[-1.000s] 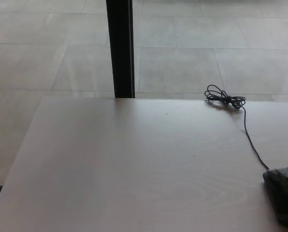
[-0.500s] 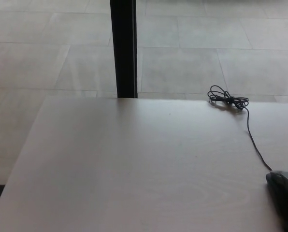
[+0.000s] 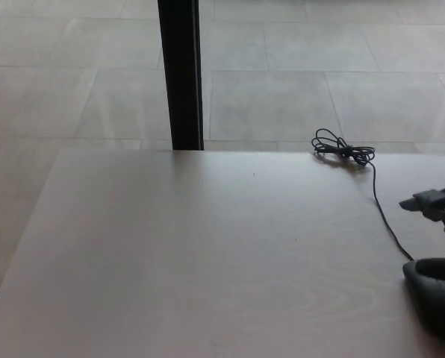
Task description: The robot uses its right fingers to click on the left button of the black mouse placed on the table.
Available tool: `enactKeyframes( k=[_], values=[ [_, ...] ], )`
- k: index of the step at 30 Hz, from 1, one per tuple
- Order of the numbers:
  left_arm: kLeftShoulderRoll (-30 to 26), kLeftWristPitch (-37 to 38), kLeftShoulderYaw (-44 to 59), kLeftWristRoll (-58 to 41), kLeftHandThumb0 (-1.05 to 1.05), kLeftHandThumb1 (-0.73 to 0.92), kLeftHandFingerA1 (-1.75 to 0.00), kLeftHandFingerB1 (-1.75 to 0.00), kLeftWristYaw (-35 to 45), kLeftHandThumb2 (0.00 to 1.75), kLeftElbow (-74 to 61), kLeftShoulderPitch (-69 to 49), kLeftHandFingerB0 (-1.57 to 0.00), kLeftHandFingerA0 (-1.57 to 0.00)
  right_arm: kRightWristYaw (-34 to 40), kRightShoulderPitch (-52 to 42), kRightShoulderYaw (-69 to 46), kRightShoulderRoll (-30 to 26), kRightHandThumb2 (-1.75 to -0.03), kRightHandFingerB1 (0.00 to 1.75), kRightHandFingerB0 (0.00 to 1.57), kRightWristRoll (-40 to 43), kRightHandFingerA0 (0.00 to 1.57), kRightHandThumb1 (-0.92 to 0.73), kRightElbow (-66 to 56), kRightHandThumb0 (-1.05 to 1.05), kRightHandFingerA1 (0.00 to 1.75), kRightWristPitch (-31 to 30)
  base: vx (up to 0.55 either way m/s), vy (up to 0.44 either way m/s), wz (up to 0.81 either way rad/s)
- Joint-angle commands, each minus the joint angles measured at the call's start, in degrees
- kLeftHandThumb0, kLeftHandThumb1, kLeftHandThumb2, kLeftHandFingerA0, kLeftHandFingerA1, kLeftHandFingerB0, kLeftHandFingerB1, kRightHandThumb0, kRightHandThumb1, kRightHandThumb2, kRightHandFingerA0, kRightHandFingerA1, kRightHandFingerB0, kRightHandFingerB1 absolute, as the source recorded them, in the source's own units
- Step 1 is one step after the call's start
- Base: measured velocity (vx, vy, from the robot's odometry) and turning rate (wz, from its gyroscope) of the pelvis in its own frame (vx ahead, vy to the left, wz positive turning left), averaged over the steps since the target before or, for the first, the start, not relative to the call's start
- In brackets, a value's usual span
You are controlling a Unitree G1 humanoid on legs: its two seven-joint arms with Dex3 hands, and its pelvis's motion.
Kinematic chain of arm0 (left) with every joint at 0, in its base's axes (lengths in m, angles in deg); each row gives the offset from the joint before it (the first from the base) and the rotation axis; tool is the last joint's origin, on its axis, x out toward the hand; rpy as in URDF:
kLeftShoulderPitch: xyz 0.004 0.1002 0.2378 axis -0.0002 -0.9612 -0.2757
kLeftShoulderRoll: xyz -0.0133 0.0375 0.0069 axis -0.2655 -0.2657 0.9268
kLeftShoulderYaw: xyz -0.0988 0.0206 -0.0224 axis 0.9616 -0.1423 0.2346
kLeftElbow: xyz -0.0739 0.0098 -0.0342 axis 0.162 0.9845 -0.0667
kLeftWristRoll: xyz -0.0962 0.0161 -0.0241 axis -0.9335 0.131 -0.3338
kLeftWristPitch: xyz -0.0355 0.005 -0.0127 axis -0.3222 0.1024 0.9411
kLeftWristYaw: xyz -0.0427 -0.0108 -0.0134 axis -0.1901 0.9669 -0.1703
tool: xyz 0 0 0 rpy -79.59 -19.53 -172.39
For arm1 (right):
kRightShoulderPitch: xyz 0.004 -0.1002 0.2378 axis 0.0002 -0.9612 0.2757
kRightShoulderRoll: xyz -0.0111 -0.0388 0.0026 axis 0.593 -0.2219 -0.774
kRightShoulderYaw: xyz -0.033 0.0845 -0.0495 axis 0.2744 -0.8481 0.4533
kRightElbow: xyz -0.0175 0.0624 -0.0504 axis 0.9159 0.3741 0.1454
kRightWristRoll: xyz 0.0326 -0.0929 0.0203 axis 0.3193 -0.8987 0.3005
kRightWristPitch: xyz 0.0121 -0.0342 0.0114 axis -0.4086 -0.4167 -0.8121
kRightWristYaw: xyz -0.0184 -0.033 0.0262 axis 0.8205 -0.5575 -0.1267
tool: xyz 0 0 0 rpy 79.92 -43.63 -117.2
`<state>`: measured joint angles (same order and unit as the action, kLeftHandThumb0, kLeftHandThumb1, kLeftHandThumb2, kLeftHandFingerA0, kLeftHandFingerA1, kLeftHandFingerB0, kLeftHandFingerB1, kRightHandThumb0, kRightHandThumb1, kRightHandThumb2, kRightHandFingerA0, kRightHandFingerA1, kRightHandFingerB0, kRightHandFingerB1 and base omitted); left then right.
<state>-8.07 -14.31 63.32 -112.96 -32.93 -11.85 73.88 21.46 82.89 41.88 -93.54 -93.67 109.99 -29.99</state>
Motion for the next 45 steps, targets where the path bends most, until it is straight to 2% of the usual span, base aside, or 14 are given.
enactKeyframes(
  k=[1, 9, 15, 17, 18, 29, 30, 33, 36, 37, 38, 41, 42, 45],
  values=[
    [-0.88, 0.53, 0.40, -1.00, -0.88, 0.76, -0.63, -0.54, 0.07, 0.88, -0.31, -0.50, -0.53, -0.68, -7.13, 4.03, -6.57, -1.58, -0.67, 0.36, 0.40, 6.25, 0.30, -0.81, -3.15, -0.72, 0.44, -2.11, 0.00, 0.000, 0.00],
    [-0.88, 0.98, -0.33, -0.17, -0.82, 0.92, -0.55, -0.47, 0.34, 0.71, 0.11, -0.74, -0.54, -0.65, -6.00, 1.06, -12.15, -3.83, -1.06, 0.53, 0.37, 6.42, 0.25, -0.66, -4.60, -0.69, 0.52, -0.78, 0.00, 0.000, 0.00],
    [-0.69, 0.24, 0.09, -0.98, -0.84, 0.92, -0.55, -0.47, 1.28, 0.70, 0.31, -1.05, -0.52, -0.63, -4.81, -5.75, -18.61, -6.28, -0.65, 0.35, 0.43, 9.40, 0.36, -0.82, -5.33, -0.70, 0.42, -0.29, 0.00, 0.000, 0.00],
    [-0.47, 0.66, 0.19, -1.04, -0.84, 0.92, -0.56, -0.48, 1.29, 0.69, 0.21, -1.28, -0.52, -0.63, -4.28, -8.32, -21.13, -6.82, -1.06, 0.52, 0.39, 9.78, 0.25, -0.68, -5.73, -0.72, 0.52, -0.99, 0.00, 0.000, 0.00],
    [-0.50, 0.44, 0.13, -0.98, -0.84, 0.92, -0.56, -0.47, 1.09, 0.69, 0.20, -1.25, -0.53, -0.64, -2.66, -9.36, -23.14, -6.48, -0.65, 0.36, 0.46, 11.57, 0.37, -0.81, -4.29, -0.72, 0.45, 0.56, 0.00, 0.000, 0.00],
    [-0.64, 0.92, -0.45, -0.37, -0.83, 0.92, -0.57, -0.48, 1.30, 0.71, 0.41, -1.76, -0.52, -0.62, 3.62, -25.51, -40.66, -5.34, -0.65, 0.36, 0.46, 21.22, 0.41, -0.83, 11.23, -0.74, 0.42, 4.30, 0.00, 0.000, 0.00],
    [-0.50, 1.03, -0.30, -0.50, -0.82, 0.92, -0.58, -0.49, 0.76, 0.70, 0.33, -1.70, -0.55, -0.66, 3.07, -26.98, -42.68, -3.64, -1.11, 0.50, 0.37, 24.41, 0.27, -0.73, 14.51, -0.82, 0.51, 6.76, 0.00, 0.000, 0.00],
    [-0.17, 1.53, -0.49, -0.24, -0.81, 0.92, -0.57, -0.49, 0.23, 0.69, 0.38, -1.69, -0.56, -0.66, 1.35, -28.39, -46.52, -0.13, -0.66, 0.37, 0.45, 29.70, 0.54, -0.85, 17.76, -0.77, 0.44, 8.35, 0.00, 0.000, 0.00],
    [0.15, 1.45, -0.60, -0.22, -0.79, 0.72, -0.66, -0.60, 0.27, 1.10, 0.40, -1.65, -0.52, -0.62, 0.02, -28.31, -49.61, 3.45, -0.67, 0.37, 0.43, 33.32, 0.66, -0.87, 22.02, -0.79, 0.61, 6.80, 0.00, 0.000, 0.00],
    [0.01, 0.99, -0.27, -0.67, -0.84, 0.92, -0.58, -0.48, 1.13, 0.69, 0.40, -1.72, -0.53, -0.67, -2.98, -26.74, -52.10, 5.77, -1.01, 0.51, 0.38, 37.23, 0.54, -0.67, 27.06, -0.70, 0.63, 7.35, 0.00, 0.000, 0.00],
    [-0.01, 0.97, -0.29, -0.61, -0.83, 0.92, -0.56, -0.48, 0.99, 0.70, 0.57, -1.76, -0.53, -0.66, -4.34, -25.60, -53.55, 7.08, -0.65, 0.37, 0.42, 38.90, 0.77, -0.83, 29.73, -0.72, 1.04, 4.94, 0.00, 0.000, 0.00],
    [-0.14, 1.13, -0.28, -0.59, -0.83, 0.92, -0.56, -0.49, 0.89, 0.69, 0.29, -1.79, -0.53, -0.65, -5.76, -25.64, -55.55, 9.13, -0.98, 0.53, 0.39, 40.82, 0.69, -0.65, 31.51, -0.67, 0.79, 3.35, 0.00, 0.000, 0.00],
    [-0.12, 1.01, -0.25, -0.64, -0.83, 0.92, -0.56, -0.48, 0.84, 0.68, 0.24, -1.73, -0.54, -0.64, -6.26, -25.58, -56.17, 9.41, -0.64, 0.39, 0.46, 41.39, 0.72, -0.81, 31.81, -0.65, 0.81, 2.95, 0.00, 0.000, 0.00],
    [0.14, 1.16, -0.49, -0.44, -0.81, 0.92, -0.57, -0.49, 0.61, 0.70, -0.20, -1.85, -0.53, -0.64, -8.16, -25.12, -58.72, 10.49, -0.64, 0.51, 0.58, 43.78, 0.94, -0.81, 33.05, -0.67, 1.37, 1.51, 0.00, 0.000, 0.00]
  ],
)
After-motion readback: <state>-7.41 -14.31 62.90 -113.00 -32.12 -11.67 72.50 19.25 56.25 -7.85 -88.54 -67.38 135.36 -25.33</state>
